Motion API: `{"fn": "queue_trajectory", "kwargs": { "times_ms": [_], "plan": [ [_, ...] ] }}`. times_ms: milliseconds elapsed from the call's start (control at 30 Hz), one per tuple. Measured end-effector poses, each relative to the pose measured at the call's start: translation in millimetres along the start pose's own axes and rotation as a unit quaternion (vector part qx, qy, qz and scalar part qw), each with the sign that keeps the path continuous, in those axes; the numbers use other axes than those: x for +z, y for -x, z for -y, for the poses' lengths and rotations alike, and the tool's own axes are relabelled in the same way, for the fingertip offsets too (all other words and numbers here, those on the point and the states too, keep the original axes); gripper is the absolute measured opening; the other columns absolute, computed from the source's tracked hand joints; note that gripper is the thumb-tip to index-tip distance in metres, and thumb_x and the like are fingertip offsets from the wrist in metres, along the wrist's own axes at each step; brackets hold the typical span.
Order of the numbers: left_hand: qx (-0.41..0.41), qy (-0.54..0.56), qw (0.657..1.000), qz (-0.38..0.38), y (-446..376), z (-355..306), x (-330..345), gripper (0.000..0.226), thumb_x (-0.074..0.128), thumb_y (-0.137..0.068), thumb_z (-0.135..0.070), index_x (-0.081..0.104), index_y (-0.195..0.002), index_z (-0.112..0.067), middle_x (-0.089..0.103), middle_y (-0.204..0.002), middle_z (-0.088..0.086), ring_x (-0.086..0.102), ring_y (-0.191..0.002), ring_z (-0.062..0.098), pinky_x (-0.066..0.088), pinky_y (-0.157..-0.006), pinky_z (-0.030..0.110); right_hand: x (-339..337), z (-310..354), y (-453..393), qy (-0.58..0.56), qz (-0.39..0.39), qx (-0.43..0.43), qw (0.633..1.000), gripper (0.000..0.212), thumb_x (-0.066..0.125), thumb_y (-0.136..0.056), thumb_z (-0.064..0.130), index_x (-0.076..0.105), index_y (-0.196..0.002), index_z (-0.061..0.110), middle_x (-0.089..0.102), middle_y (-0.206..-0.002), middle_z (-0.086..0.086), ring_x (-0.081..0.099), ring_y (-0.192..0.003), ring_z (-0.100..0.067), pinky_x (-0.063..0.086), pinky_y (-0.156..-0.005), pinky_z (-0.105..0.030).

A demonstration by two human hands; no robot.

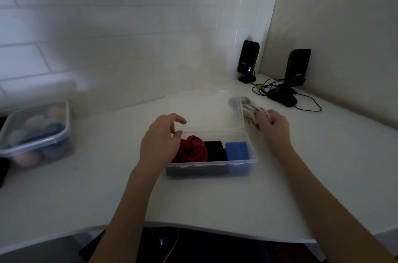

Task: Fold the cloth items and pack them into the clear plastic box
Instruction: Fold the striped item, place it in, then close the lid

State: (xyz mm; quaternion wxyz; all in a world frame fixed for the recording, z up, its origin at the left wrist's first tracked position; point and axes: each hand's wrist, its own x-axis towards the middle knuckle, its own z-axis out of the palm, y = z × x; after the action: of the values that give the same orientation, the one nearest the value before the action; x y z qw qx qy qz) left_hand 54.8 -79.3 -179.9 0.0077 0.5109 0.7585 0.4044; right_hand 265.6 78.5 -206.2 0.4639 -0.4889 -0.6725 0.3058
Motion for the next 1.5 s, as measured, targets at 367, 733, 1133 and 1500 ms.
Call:
{"fn": "queue_trajectory", "kwargs": {
  "times_ms": [367,733,1133,1500],
  "plan": [
    [0.005,0.003,1.000,-0.030,3.8,-22.4,10.5,0.017,0.059,-0.086,-0.018,0.061,-0.102,-0.024,0.047,-0.081,-0.006,0.045,-0.067,0.006,0.030,-0.057,0.013,-32.1,69.4,28.3,-0.272,0.061,0.009,0.960,0.035,0.053,-0.093,0.029,0.069,-0.065,0.014,0.067,-0.063,-0.005,0.063,-0.059,-0.013,0.052,-0.060,-0.022],
    [0.056,0.334,0.902,0.268,3.6,-66.1,19.2,0.038,0.072,-0.079,-0.016,0.057,-0.113,-0.028,0.065,-0.110,-0.012,0.062,-0.101,0.000,0.048,-0.086,0.013,-36.5,107.0,50.0,-0.462,0.343,0.125,0.808,0.045,0.044,-0.083,0.044,0.070,-0.070,0.010,0.067,-0.056,0.001,0.065,-0.052,-0.008,0.054,-0.049,-0.019],
    [-0.097,0.717,0.612,0.320,4.8,-50.5,7.3,0.047,0.049,-0.070,-0.026,0.057,-0.110,-0.002,0.067,-0.076,0.011,0.064,-0.070,0.022,0.056,-0.067,0.032,-41.3,96.0,38.9,-0.497,0.377,0.138,0.769,0.039,0.034,-0.096,0.038,0.048,-0.066,0.018,0.045,-0.048,0.004,0.063,-0.058,-0.016,0.055,-0.078,-0.034],
    [-0.010,0.873,0.429,0.232,-7.0,-24.4,-13.9,0.043,0.050,-0.090,-0.022,0.040,-0.129,-0.007,0.068,-0.091,0.011,0.068,-0.078,0.021,0.048,-0.090,0.032,-35.4,79.5,32.4,-0.374,0.289,0.102,0.875,0.038,0.051,-0.092,0.008,0.053,-0.056,0.020,0.027,-0.048,0.007,0.023,-0.034,-0.003,0.022,-0.032,-0.015]
  ]
}}
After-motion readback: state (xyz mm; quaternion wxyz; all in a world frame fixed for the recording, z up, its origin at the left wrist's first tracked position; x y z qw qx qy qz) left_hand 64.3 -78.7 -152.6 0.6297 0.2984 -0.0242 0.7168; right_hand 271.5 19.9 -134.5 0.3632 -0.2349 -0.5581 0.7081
